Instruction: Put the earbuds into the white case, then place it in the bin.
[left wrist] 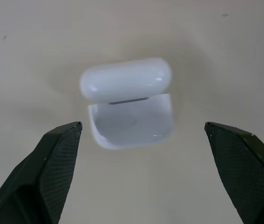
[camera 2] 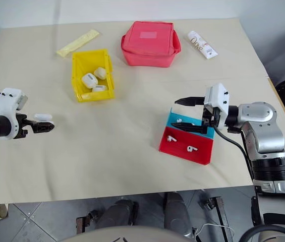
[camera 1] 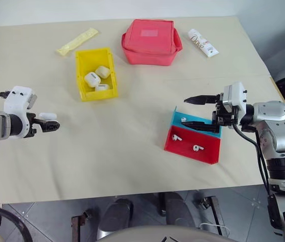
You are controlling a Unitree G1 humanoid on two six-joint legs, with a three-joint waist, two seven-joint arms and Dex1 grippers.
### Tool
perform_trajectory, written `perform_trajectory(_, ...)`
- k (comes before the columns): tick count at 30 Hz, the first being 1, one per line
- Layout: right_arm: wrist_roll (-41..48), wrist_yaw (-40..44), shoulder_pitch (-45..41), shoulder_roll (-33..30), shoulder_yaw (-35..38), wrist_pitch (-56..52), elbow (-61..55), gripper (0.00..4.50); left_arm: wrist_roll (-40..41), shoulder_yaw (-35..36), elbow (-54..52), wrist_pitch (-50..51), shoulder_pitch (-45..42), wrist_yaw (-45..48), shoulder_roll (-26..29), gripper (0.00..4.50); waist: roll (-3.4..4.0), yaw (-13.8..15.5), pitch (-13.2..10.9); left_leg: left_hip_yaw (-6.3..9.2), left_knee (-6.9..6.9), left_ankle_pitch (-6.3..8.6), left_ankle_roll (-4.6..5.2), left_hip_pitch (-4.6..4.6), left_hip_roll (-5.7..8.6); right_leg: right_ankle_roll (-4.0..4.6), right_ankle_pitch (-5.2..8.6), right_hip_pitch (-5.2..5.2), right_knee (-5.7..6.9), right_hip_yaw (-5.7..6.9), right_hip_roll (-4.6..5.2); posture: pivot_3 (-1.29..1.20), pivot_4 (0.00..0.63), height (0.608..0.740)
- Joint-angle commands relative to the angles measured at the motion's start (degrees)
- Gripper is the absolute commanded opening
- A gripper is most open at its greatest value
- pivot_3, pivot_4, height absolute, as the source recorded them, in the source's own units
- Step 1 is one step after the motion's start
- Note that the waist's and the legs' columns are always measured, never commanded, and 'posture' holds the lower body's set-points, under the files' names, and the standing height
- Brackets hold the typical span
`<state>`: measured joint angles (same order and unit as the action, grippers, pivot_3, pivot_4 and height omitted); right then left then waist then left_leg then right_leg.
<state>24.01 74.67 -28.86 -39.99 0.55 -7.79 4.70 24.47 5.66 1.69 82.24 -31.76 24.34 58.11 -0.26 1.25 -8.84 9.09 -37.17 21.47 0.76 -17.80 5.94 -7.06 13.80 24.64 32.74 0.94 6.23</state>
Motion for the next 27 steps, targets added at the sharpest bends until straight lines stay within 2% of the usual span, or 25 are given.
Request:
perform_trajectory(1,0.5,0.0,-0.1,-0.6,1.4,1.0,-1.4,3.68,-2.2,-1.3,3.9,-0.8,-2.5,-0.2,-0.9,4.47,-0.01,0.1,0.0,0.0,0.0,0.0,0.01,0.02,0.02,0.0,0.0,0.0,0.03,0.0,0.01,0.0,0.15,0.74)
perform_trajectory(17,-0.1,0.1,-0.9,-0.8,1.0,1.3,-0.6,3.68,-7.4,-8.0,18.9,-2.9,-9.2,1.4,-4.8,4.47,0.03,0.2,0.1,-0.07,-0.09,-0.03,0.01,0.14,0.06,-0.01,0.0,-0.07,0.2,-0.06,0.05,0.0,0.15,0.74)
perform_trajectory(27,-0.5,0.5,-1.5,-1.2,1.1,1.0,-0.3,3.68,-10.1,-7.5,23.5,0.0,-11.8,0.4,-9.5,4.47,0.44,0.4,0.3,-0.09,-0.07,-0.12,0.03,0.3,0.2,-0.03,0.01,-0.14,0.35,-0.12,0.17,0.0,0.15,0.74)
